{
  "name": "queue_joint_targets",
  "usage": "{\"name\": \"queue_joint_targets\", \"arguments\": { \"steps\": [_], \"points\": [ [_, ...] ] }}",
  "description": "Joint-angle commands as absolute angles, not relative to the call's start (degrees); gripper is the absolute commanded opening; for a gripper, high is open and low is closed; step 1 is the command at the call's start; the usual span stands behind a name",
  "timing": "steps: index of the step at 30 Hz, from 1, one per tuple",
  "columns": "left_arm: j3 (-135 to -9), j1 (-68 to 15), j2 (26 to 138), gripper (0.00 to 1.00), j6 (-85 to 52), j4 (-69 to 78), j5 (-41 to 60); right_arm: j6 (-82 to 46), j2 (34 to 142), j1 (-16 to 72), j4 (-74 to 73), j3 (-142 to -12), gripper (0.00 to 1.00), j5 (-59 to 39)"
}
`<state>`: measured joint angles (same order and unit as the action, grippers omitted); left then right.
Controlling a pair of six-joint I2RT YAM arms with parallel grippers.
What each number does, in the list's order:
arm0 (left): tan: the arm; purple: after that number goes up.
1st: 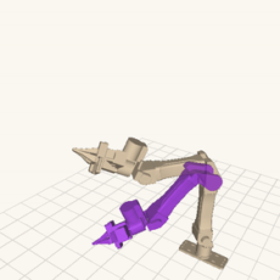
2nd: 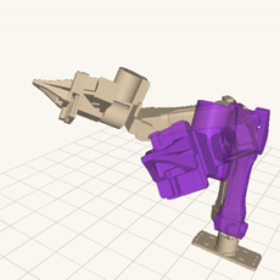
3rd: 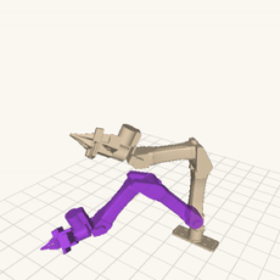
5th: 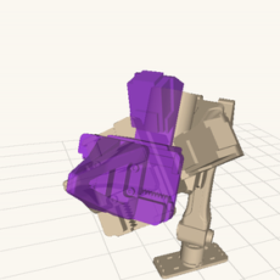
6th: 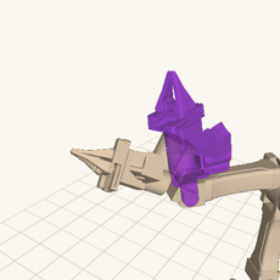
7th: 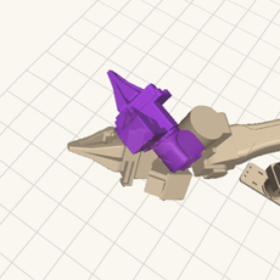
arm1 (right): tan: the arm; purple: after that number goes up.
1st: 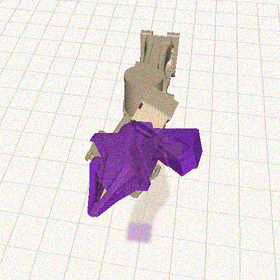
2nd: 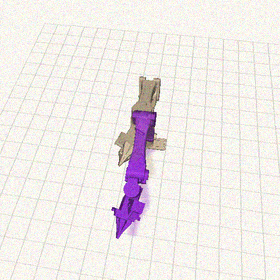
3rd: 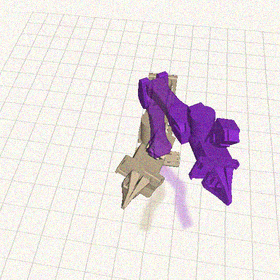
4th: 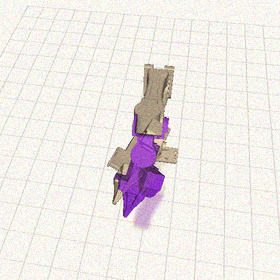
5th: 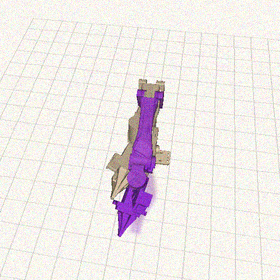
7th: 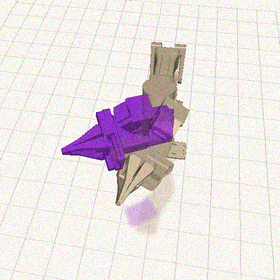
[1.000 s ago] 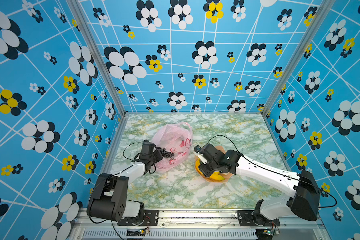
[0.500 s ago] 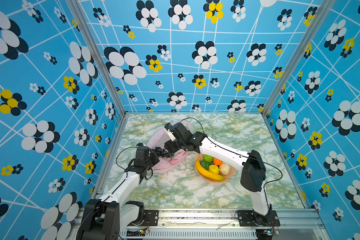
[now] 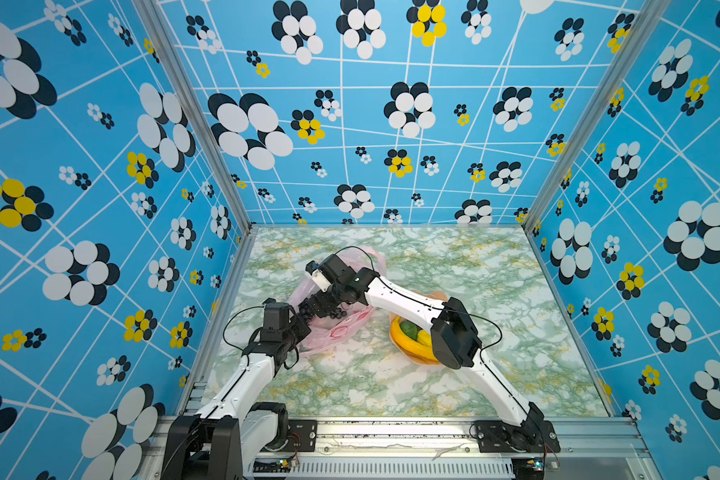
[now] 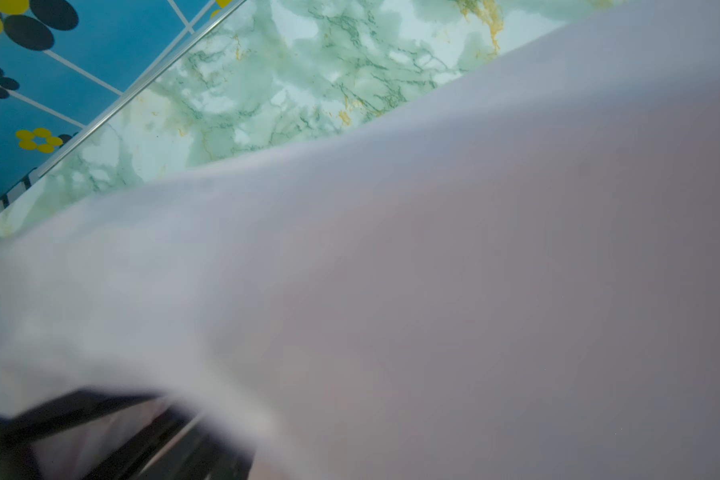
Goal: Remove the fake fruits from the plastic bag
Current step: 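Move the right gripper from the bowl into the bag toward the grapes, then close the right gripper on the dark grape bunch inside the bag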
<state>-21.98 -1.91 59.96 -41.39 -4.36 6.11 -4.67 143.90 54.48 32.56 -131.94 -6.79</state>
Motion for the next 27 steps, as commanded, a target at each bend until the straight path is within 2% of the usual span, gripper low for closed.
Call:
{"name": "queue_joint_targets", "arguments": {
  "steps": [1,11,18,27],
  "points": [
    [-21.0,-0.9,59.0,0.03,-41.7,-5.7,7.0,-1.4,146.3,54.5,34.7,-135.0,0.97,-8.9],
    [-21.0,1.0,60.1,0.03,-41.0,-5.5,9.0,3.9,150.5,54.8,32.8,-137.1,0.99,-11.3],
    [-21.0,1.6,60.3,0.03,-41.0,-5.3,10.0,5.6,157.8,55.5,37.7,-147.1,0.98,-8.7],
    [-21.2,2.6,61.6,0.03,-41.0,-4.8,11.1,7.1,160.0,56.0,40.4,-148.2,0.84,-6.7]
  ]
}}
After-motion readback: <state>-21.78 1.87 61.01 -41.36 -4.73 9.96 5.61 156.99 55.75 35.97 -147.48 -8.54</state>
